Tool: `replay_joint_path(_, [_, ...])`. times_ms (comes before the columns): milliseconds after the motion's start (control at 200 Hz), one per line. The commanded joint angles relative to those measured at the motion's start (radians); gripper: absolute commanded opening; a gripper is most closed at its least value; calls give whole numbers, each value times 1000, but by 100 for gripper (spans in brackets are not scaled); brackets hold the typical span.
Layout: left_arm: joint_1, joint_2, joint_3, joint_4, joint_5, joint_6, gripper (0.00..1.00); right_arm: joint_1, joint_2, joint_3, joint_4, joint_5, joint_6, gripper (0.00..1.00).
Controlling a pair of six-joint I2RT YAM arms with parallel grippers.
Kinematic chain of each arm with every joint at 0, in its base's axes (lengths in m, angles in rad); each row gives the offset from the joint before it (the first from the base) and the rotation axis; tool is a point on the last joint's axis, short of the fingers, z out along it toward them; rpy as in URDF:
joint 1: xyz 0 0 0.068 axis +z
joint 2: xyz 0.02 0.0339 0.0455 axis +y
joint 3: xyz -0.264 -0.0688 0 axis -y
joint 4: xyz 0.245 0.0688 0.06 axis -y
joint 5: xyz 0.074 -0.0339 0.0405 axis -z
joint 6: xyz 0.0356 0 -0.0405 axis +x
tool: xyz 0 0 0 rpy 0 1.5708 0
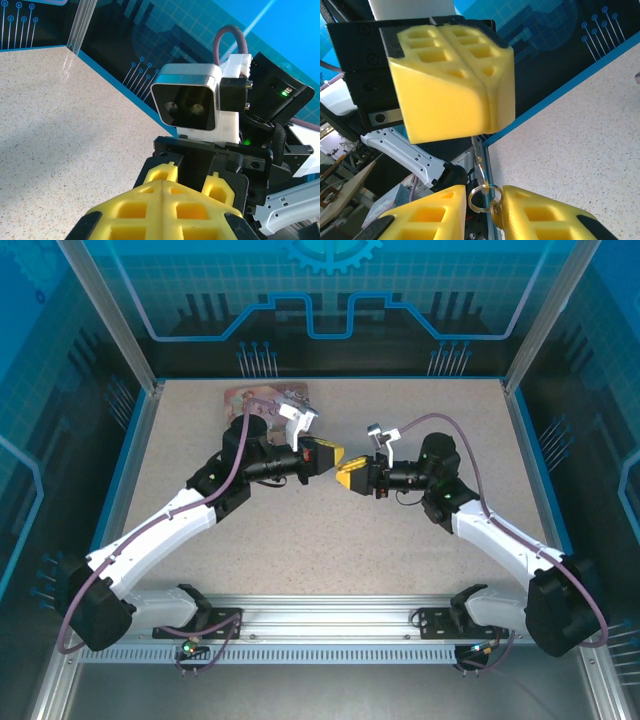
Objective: Unlock a padlock with a key
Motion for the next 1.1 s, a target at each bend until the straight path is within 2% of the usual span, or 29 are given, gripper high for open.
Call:
replay_joint_path(0, [7, 5, -16, 23, 14, -5, 0, -10, -26, 5, 22, 11, 8, 26])
replay_joint_path(330, [6, 5, -27, 30, 20, -9, 0, -10, -22, 14, 35, 16, 21, 21])
replay_joint_path(650, [9, -1, -34, 43, 15, -17, 0, -7, -12, 14, 9, 19, 12, 12])
replay_joint_path(695, [9, -2, -36, 46, 16, -18, 0, -6, -13, 12, 6, 23, 12, 14])
replay_joint_path(760, [9, -3, -36, 44, 17, -16, 0, -9, -12, 14, -2, 24, 11, 25])
replay_joint_path(830, [9, -5, -38, 44, 17, -15, 0, -11, -13, 14, -1, 23, 9, 32])
replay_joint_path(925, [10, -9, -39, 45, 17, -14, 0, -11, -13, 16, 16, 15, 17, 35])
replay_joint_path(1091, [11, -8, -42, 47, 16, -19, 0, -8, 0, 24, 14, 20, 17, 33])
